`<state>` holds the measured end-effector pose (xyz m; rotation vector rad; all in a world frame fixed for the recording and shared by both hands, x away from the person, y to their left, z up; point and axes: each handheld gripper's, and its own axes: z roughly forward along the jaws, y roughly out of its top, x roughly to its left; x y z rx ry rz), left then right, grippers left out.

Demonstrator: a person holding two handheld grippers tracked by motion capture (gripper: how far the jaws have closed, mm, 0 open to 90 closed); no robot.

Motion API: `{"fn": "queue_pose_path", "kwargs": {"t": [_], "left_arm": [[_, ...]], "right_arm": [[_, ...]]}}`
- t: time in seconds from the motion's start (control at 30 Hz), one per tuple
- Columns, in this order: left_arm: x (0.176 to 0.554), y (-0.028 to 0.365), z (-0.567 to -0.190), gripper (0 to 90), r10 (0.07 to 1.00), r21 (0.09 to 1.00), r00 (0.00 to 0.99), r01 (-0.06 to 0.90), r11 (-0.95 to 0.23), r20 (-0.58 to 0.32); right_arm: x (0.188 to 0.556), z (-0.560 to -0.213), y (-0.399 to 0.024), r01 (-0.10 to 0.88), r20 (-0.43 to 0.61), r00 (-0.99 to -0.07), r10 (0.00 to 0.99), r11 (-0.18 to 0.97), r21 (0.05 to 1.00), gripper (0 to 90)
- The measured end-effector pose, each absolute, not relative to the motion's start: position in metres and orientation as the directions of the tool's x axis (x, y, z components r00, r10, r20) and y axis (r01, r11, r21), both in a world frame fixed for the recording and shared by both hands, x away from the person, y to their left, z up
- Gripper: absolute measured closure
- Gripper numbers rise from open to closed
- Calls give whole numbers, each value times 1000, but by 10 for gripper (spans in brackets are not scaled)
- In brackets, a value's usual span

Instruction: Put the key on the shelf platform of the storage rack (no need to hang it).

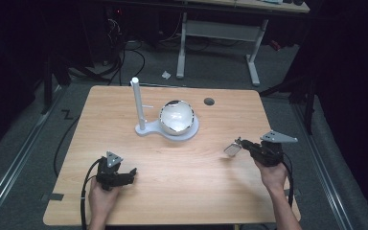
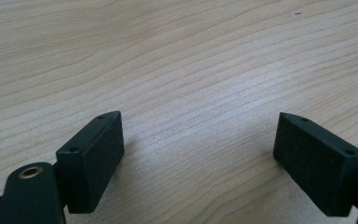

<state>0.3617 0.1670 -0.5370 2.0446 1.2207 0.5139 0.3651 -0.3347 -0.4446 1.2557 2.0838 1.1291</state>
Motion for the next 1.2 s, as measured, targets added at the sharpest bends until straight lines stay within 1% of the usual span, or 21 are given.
{"fn": "queue_pose_path", "kwargs": {"t": [0.33, 0.7, 1.2], "left_arm": [[362, 167, -537, 166, 878, 730, 479, 604, -319, -13], [362, 167, -537, 166, 877, 730, 480, 604, -321, -12], [362, 167, -537, 167, 877, 730, 480, 604, -321, -11]], "right_arm": [[367, -436, -328, 490, 48, -511, 858, 245, 836, 872], [371, -425, -312, 465, 57, -566, 823, 261, 846, 872], [387, -407, -275, 423, 50, -644, 763, 302, 854, 872]]}}
